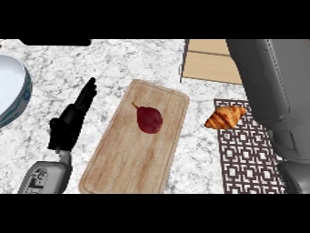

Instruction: Pick the eggplant from the placemat and place it in the tiered shelf

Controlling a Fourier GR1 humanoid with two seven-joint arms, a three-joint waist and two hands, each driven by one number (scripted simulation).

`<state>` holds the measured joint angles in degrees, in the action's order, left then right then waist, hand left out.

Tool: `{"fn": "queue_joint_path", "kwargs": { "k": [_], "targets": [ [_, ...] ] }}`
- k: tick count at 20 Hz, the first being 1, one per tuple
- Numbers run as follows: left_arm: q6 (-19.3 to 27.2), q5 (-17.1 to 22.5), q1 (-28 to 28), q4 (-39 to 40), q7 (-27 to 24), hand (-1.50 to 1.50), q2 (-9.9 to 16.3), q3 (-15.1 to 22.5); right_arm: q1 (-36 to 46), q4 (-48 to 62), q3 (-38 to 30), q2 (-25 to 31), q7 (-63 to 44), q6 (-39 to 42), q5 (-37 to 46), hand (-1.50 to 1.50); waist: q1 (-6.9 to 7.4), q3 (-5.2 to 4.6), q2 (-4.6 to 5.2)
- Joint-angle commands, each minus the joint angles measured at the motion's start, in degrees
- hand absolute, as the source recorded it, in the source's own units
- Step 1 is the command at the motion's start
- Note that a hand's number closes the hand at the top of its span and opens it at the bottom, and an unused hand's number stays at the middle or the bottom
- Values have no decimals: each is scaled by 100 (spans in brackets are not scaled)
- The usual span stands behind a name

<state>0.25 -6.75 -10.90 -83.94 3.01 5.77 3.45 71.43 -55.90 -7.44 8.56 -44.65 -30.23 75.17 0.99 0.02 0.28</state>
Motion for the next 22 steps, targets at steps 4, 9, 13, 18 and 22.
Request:
{"fn": "queue_joint_path", "kwargs": {
  "k": [4, 9, 13, 18, 22],
  "targets": [
    [-15, -44, 24, -19, 73, 0, -33, -5, -294, 305, -213, 212, 830, -536, -642, 150, -46, -2, -16],
    [82, -121, 141, -68, 42, 0, -26, -19, -8, 951, -193, 542, -813, -131, 798, -150, -47, -10, -29],
    [6, -140, 422, 102, -509, 0, -66, 32, -544, 416, -275, 606, -854, 122, 624, -150, -113, -5, -41],
    [-151, 70, 34, 110, 0, 0, 66, -222, -604, -523, -303, 417, -1054, 219, 431, -150, -109, -4, -42],
    [-129, -37, 192, 44, -62, 0, -24, -60, -498, -638, -426, 225, -833, -135, 14, -150, -64, -3, -35]
  ]
}}
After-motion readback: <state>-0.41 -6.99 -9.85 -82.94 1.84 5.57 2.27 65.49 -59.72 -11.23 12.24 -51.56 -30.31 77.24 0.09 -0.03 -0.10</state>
